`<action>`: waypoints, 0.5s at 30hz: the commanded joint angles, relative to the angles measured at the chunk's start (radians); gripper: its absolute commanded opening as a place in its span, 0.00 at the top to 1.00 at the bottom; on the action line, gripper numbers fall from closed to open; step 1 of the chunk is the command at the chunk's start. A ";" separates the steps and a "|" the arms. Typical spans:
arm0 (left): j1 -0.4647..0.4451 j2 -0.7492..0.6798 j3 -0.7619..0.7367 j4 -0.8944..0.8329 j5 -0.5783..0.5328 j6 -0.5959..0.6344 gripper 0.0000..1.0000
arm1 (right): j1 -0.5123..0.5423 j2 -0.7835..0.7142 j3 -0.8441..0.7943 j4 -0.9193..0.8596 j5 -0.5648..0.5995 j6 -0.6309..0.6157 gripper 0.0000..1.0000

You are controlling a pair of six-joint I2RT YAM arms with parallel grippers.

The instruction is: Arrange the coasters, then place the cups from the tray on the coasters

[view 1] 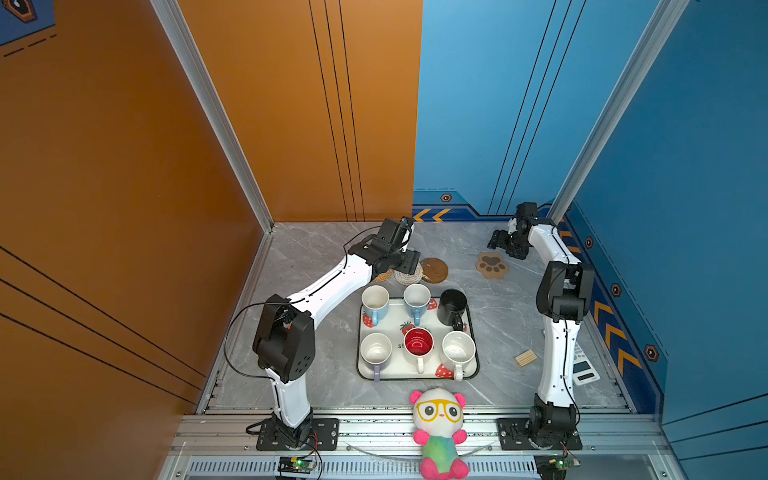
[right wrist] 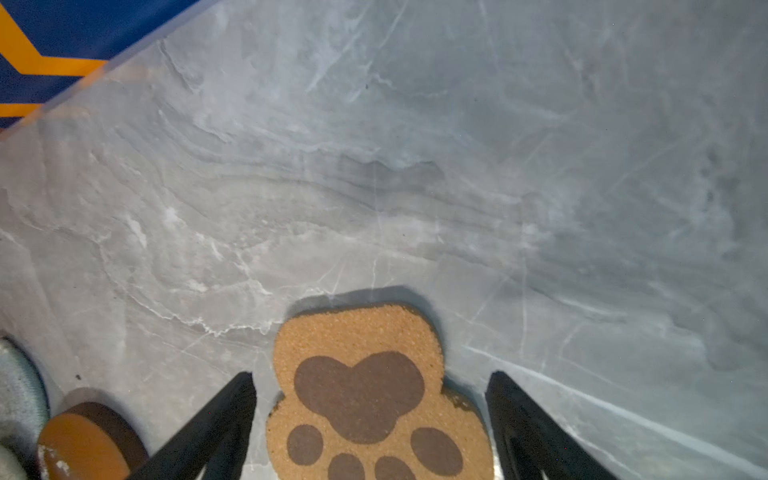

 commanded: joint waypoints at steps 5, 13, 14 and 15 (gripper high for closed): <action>-0.007 -0.037 -0.008 -0.026 0.001 -0.014 0.22 | 0.010 0.056 0.017 -0.001 -0.023 0.033 0.15; -0.006 -0.045 -0.016 -0.025 -0.007 -0.013 0.22 | 0.021 0.063 0.012 -0.021 -0.032 0.033 0.15; -0.007 -0.046 -0.016 -0.025 -0.008 -0.014 0.22 | 0.024 0.063 0.009 -0.024 -0.032 0.030 0.15; -0.007 -0.048 -0.018 -0.025 -0.009 -0.014 0.22 | 0.027 0.062 0.006 -0.028 -0.032 0.028 0.15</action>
